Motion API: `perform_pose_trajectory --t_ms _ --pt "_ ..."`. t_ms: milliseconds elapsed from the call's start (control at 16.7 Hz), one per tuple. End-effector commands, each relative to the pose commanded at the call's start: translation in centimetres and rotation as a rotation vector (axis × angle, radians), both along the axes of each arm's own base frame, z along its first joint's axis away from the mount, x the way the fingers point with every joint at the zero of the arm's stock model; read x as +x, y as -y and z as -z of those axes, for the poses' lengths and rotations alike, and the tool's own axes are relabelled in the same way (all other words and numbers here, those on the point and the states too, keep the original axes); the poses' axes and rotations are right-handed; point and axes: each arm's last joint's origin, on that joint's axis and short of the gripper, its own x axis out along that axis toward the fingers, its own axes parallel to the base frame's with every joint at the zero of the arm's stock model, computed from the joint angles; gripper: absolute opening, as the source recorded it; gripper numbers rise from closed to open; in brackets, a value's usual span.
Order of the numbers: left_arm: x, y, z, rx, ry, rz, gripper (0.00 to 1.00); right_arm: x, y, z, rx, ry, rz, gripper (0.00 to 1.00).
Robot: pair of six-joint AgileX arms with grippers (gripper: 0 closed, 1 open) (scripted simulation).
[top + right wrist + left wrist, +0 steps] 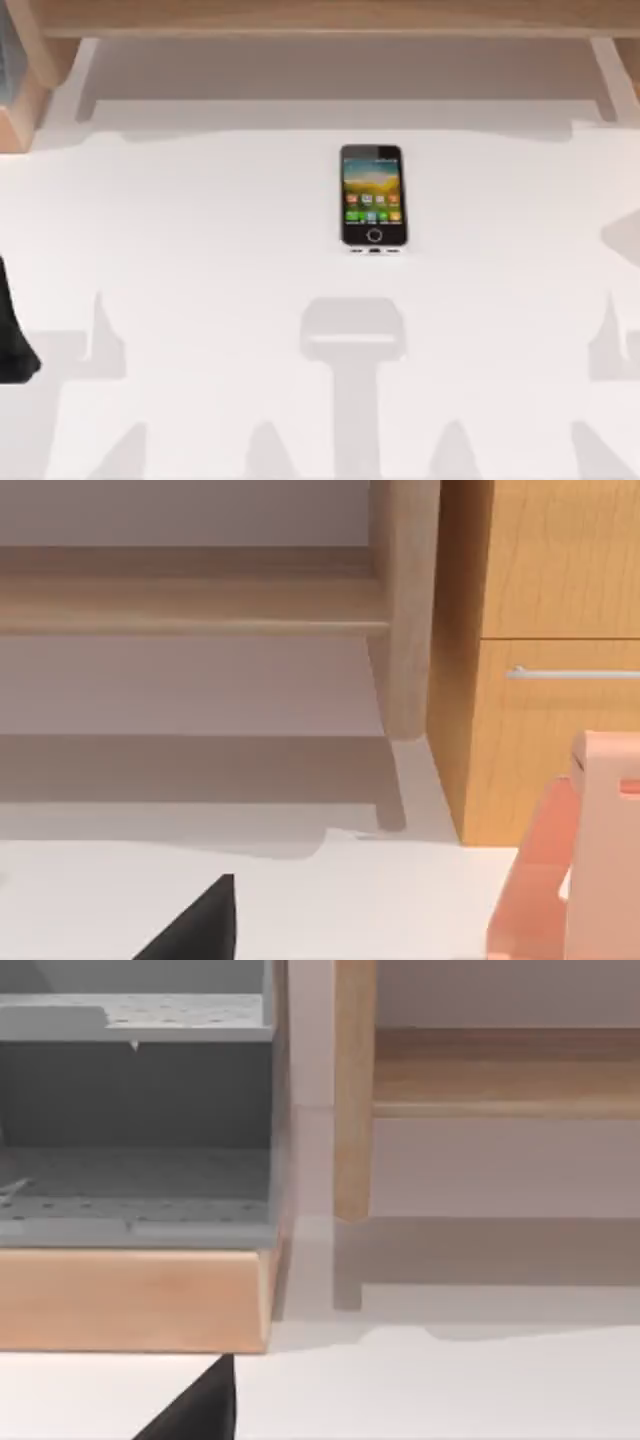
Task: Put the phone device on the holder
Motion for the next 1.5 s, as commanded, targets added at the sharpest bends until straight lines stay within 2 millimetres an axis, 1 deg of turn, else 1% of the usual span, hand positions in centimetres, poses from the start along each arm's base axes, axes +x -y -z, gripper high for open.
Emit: perform_pose_trajectory --t_ms 180,300,540,720,900,1080,1260,1380,1500 --pt "0.0 0.0 0.0 0.000 0.000 0.000 1.00 0.0 0.0 -0.1 0.004 -0.006 -0.003 1.00" --pt "0.0 0.0 0.0 0.000 0.000 0.000 1.00 0.1 -0.2 -0.8 0.025 -0.040 -0.016 1.00" --pt "0.0 0.0 0.0 0.000 0.000 0.000 1.00 1.0 -0.7 -3.6 0.103 -0.213 -0.049 1.00" --pt "0.0 0.0 0.0 0.000 0.000 0.000 1.00 3.1 -1.5 -6.1 0.166 -0.433 -0.058 1.00" --pt "0.0 0.0 0.0 0.000 0.000 0.000 1.00 6.7 -3.0 -8.1 0.203 -0.708 -0.041 1.00" --pt "0.0 0.0 0.0 0.000 0.000 0.000 1.00 11.7 -5.3 -9.0 0.197 -0.997 0.005 1.00" --pt "0.0 0.0 0.0 0.000 0.000 0.000 1.00 17.4 -8.7 -8.5 0.148 -1.246 0.063 1.00" --pt "0.0 0.0 0.0 0.000 0.000 0.000 1.00 21.2 -11.4 -7.3 0.101 -1.370 0.099 1.00" --pt "0.0 0.0 0.0 0.000 0.000 0.000 1.00 24.5 -14.3 -5.8 0.055 -1.452 0.122 1.00"
